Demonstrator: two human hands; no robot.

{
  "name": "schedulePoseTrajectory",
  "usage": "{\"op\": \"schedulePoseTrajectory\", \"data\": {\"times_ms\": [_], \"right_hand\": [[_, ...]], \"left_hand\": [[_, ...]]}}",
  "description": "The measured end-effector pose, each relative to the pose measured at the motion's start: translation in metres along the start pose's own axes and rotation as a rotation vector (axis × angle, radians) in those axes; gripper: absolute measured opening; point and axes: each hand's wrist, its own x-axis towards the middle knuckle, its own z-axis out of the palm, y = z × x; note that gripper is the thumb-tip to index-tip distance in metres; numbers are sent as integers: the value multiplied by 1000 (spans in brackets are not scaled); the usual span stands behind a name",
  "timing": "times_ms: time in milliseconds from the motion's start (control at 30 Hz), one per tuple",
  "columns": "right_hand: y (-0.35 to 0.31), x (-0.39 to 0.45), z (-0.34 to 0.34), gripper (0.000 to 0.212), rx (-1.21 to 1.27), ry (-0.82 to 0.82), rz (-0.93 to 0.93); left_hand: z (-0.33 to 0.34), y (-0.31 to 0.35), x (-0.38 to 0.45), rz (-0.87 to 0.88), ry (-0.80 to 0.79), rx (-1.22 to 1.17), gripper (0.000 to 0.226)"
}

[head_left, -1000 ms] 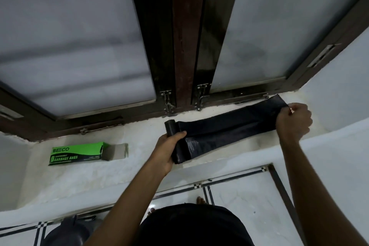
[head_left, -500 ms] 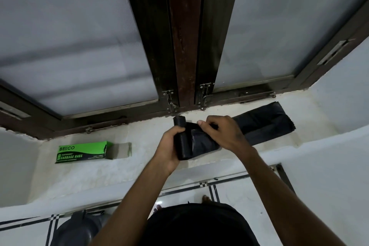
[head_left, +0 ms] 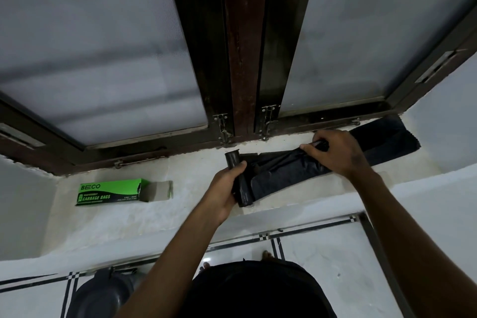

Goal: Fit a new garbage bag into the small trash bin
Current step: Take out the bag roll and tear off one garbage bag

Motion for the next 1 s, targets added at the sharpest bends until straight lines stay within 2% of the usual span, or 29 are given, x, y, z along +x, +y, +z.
{"op": "schedulePoseTrajectory", "data": {"times_ms": [100,200,267,333,400,467,500,800,1000], "right_hand": [[-10,-1,5,33,-77,39,-57],[-46,-7,7,33,208,111,-39],[-70,-11,11,37,392,-42,-58],[-90,-15,13,41,578,-293,-26],[-97,-16,19,29,689,-394,-34],[-96,-14,24,13,749,-397,-41],[-94,-13,26,13,760,-385,-36],[-94,-7,41,23,715,-295,24],[-101,-4,38,26,901,-350,156]], "left_hand": [[3,1,2,19,-22,24,35],[6,4,1,33,-38,36,34],[8,5,0,40,-53,59,34],[9,6,-1,58,-67,98,34],[9,7,-2,76,-57,108,32],[9,9,-3,99,-47,112,30],[9,9,-4,110,-51,123,30],[18,7,-2,158,-42,220,31],[16,8,-4,134,-45,199,29]]}}
